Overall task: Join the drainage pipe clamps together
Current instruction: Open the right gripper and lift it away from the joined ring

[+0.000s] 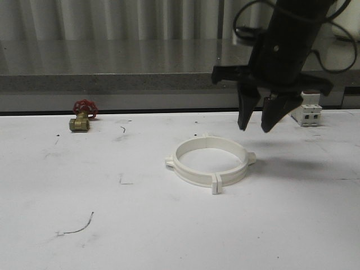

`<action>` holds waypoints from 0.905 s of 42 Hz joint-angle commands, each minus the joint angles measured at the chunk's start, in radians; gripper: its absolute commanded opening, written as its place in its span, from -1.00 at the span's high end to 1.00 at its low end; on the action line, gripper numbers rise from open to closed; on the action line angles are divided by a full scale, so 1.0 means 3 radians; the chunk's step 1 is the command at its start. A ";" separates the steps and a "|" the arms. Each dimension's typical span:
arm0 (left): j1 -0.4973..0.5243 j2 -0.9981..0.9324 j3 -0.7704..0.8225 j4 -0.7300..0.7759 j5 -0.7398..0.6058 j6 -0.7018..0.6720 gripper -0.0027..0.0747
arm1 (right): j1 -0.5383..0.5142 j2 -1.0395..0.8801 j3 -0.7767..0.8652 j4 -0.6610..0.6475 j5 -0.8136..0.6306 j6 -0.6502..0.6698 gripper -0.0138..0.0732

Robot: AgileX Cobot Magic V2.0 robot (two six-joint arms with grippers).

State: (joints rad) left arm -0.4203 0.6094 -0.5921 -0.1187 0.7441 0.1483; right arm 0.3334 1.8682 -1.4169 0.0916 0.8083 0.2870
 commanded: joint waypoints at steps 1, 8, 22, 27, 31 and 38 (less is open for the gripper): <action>0.0004 -0.0003 -0.0097 -0.0035 -0.0222 -0.0006 0.98 | -0.0126 -0.0496 0.0010 0.0130 -0.0021 -0.0630 -0.12; 0.0004 -0.0003 -0.0097 -0.0035 -0.0222 -0.0006 0.98 | -0.0352 -0.1060 0.0423 0.0085 -0.0247 -0.0895 -0.12; 0.0004 -0.0003 -0.0097 -0.0035 -0.0222 -0.0006 0.98 | -0.0742 -0.2376 0.1482 -0.0173 -0.0617 -0.0895 -0.12; 0.0004 -0.0003 -0.0097 -0.0035 -0.0222 -0.0006 0.98 | -0.0742 -0.2817 0.1799 -0.0134 -0.0665 -0.0895 -0.12; 0.0004 -0.0003 -0.0097 -0.0035 -0.0222 -0.0006 0.98 | -0.0742 -0.3137 0.2050 -0.0056 -0.0673 -0.0895 -0.12; 0.0004 -0.0003 -0.0097 -0.0035 -0.0222 -0.0006 0.98 | -0.0742 -0.3673 0.2405 -0.0007 -0.0695 -0.0895 -0.12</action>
State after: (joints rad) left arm -0.4203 0.6094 -0.5921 -0.1187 0.7441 0.1483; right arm 0.1154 0.8534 -0.7166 0.0769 0.6691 0.0271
